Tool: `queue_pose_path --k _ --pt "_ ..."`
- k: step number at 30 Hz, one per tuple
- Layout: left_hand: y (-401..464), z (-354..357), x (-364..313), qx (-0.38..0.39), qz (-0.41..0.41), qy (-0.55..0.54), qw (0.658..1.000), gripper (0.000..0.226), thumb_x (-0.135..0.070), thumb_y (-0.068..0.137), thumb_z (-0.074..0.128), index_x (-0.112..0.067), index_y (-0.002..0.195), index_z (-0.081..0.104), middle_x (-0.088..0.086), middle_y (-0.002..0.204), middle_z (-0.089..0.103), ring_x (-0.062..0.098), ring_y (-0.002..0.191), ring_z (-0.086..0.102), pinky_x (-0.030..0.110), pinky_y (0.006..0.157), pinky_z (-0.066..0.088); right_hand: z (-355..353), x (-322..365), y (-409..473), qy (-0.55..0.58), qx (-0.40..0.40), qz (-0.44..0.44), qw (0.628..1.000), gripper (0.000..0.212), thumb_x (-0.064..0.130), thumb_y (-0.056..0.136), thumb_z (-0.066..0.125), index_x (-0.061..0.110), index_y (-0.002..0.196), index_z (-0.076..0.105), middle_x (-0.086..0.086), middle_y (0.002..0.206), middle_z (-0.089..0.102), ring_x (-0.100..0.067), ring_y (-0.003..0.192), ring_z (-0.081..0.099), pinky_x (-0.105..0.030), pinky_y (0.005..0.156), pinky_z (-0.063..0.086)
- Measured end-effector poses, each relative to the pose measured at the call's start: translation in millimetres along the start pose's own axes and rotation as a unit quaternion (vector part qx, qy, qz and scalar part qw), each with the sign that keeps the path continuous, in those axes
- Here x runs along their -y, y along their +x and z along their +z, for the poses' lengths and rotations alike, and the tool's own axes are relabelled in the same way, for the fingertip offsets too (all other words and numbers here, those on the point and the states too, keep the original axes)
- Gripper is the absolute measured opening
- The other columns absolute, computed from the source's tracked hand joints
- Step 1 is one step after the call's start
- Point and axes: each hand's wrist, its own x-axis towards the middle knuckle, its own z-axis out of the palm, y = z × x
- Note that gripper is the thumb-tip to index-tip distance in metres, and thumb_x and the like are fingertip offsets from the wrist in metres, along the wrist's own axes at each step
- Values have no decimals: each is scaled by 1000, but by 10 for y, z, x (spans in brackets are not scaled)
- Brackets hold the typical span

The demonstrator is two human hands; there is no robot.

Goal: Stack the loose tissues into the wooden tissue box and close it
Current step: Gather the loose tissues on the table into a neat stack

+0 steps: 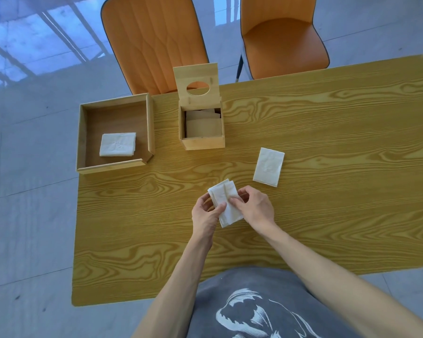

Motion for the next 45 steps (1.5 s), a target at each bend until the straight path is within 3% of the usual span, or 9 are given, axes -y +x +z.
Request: queue_pose_path --k 8,12,19,26,29,34,38,42,45 --pt "66 18 11 -11 -12 8 1000 54 2 82 75 -13 130 55 8 117 70 22 109 68 36 91 57 -180 -10 106 43 -91 35 994 44 50 85 68 20 116 60 7 89 65 -15 84 64 -32 71 51" --pt "77 19 13 -14 -19 1 1000 52 0 84 74 -12 130 55 8 118 70 23 109 68 42 97 55 -402 -48 313 75 -164 122 976 50 53 91 58 19 127 51 -1 109 62 -22 99 61 -36 76 47" --pt "69 6 -2 -19 -20 -12 1000 45 -2 86 72 -15 126 56 7 116 71 22 107 69 41 95 56 -503 -120 559 54 -157 227 960 61 55 90 58 16 134 42 -9 137 47 -29 117 56 -45 93 48" --pt "53 -50 4 -25 -20 -22 999 42 -3 87 72 -14 123 55 6 110 71 24 103 70 44 94 56 -455 -82 561 24 -144 218 965 42 47 87 62 16 116 59 -8 126 48 -26 114 52 -44 89 49" --pt "23 -67 8 -23 -23 -30 999 41 -3 88 70 -13 124 53 7 106 71 22 95 70 41 88 58 -450 -68 519 18 -161 177 971 31 41 86 64 18 106 64 -4 115 60 -24 104 59 -41 83 52" --pt "-11 -114 29 -27 -38 -55 997 42 -2 89 69 -13 125 50 11 113 71 25 101 70 39 83 59 -462 -35 388 104 -162 124 973 24 31 88 65 17 108 67 2 97 71 -19 87 65 -30 70 47" --pt "-39 -145 47 -25 -41 -73 996 39 0 90 67 -12 124 51 7 109 70 24 100 69 40 83 59 -512 5 269 196 -121 76 970 28 25 89 68 11 113 67 1 95 69 -16 85 64 -25 68 48" --pt "-39 -155 74 -29 -48 -79 995 37 -3 91 66 -9 126 54 8 107 71 26 99 69 44 90 57 -465 19 148 330 25 69 941 31 16 87 74 9 117 66 -5 98 74 -16 83 71 -30 65 60" --pt "-37 -153 80 -32 -52 -78 995 39 -5 92 65 -6 130 54 12 108 71 28 100 69 44 89 58 -351 7 48 335 120 53 933 31 17 84 78 11 112 69 -4 97 76 -16 83 72 -33 70 61"
